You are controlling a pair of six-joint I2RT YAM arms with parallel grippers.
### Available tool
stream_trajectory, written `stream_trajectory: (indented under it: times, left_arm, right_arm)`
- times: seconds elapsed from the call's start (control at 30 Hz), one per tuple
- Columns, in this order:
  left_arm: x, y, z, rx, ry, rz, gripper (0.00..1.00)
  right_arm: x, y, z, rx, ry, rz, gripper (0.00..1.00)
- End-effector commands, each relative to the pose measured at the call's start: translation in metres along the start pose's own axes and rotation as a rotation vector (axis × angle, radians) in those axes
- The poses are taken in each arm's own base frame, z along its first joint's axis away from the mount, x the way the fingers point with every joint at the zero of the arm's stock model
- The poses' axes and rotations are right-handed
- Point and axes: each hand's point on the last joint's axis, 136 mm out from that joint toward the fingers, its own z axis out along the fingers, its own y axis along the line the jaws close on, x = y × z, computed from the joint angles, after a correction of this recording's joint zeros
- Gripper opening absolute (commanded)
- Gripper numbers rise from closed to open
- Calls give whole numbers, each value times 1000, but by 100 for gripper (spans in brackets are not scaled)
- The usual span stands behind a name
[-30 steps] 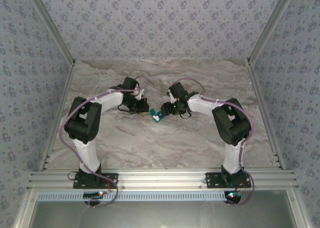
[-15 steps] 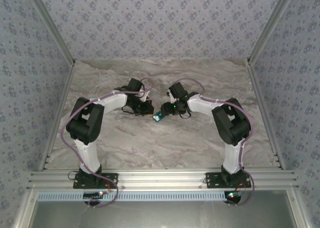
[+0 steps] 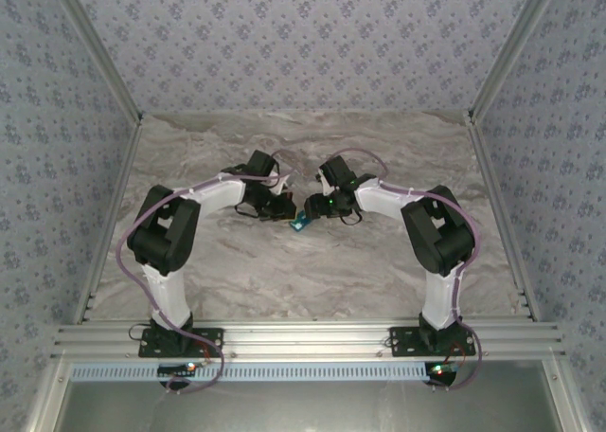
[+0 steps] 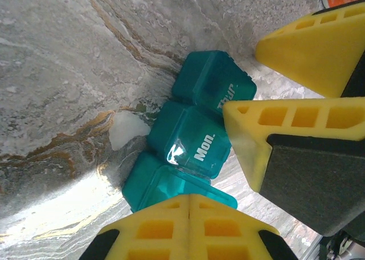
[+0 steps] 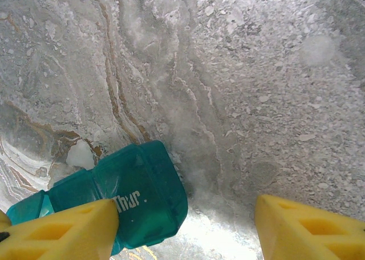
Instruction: Sort the pills into containers
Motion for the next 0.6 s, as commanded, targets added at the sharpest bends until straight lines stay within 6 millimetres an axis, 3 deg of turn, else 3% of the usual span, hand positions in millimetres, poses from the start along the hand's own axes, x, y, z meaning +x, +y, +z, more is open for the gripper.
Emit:
stream_trajectory:
  times: [0.0, 0.27, 0.57]
  left_arm:
    - [13, 1, 5, -38, 37, 32, 0]
    - [19, 5, 9, -142, 60, 99, 0]
    - [19, -8, 5, -172, 41, 167, 0]
  right_arm:
    - [18, -14, 13, 44, 62, 33, 67]
    - [18, -14, 12, 43, 61, 34, 67]
    - [18, -14, 13, 41, 62, 35, 67]
